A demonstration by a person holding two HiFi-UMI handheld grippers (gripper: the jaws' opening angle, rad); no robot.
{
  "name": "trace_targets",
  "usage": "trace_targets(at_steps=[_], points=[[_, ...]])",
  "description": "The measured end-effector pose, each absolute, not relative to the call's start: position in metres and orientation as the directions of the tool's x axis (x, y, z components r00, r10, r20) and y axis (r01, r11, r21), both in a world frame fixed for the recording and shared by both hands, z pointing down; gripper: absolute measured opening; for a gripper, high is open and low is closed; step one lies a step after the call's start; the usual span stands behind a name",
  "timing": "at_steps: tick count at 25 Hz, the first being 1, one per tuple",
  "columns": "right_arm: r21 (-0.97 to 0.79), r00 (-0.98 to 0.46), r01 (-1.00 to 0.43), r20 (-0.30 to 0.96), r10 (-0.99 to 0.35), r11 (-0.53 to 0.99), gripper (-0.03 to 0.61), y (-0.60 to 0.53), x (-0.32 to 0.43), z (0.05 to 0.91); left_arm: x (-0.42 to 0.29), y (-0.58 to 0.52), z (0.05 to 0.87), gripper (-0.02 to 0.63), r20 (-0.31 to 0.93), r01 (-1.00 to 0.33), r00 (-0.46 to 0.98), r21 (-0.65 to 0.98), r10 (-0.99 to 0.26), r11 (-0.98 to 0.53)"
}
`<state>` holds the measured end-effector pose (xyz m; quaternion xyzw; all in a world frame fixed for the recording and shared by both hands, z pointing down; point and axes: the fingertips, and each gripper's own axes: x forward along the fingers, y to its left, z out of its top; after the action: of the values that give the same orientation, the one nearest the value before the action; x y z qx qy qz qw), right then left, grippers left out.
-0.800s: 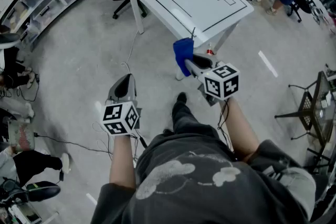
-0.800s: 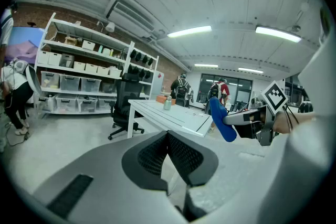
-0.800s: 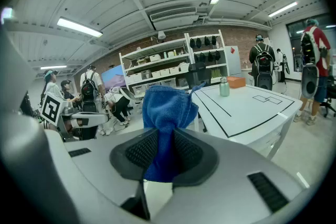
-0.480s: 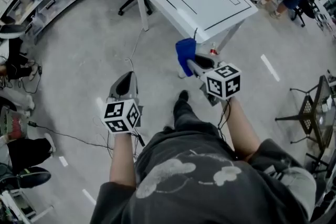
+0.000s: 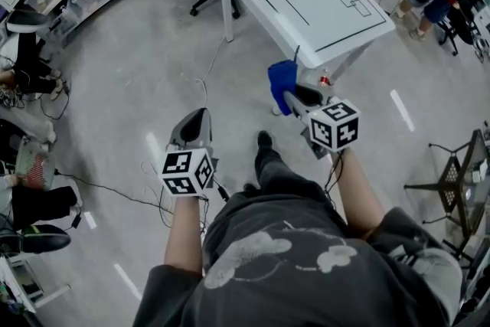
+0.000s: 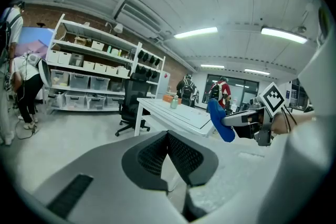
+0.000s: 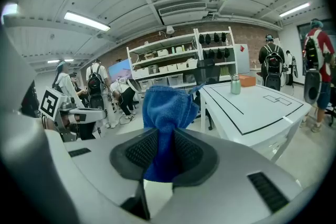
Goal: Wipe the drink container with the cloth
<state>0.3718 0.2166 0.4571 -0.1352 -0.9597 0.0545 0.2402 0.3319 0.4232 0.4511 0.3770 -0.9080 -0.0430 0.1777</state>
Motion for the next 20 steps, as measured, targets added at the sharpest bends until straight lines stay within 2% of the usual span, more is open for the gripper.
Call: trace_targets(at_steps=[6, 11, 20], points=[[-0.199, -0.84, 0.179, 0.478, 0.255, 0.963, 0.087, 0.193, 0.353, 0.47, 0.307, 0.419, 0.464, 0.002, 0.316, -0.653, -0.649, 0.234, -0.692, 0.72], [-0.227, -0.847, 0.125, 0.482, 0.223, 0.966, 0.089, 0.165, 0.31, 0.484, 0.27, 0.406, 0.474, 0.002, 0.335, -0.659, -0.644, 0.216, -0.688, 0.721], [-0.253, -0.86, 0.081, 0.471, 0.196, 0.964, 0.089, 0.101, 0.189, 0.476, 0.141, 0.346, 0.463, 0.002, 0.353, -0.681, -0.617, 0.207, -0.703, 0.702]])
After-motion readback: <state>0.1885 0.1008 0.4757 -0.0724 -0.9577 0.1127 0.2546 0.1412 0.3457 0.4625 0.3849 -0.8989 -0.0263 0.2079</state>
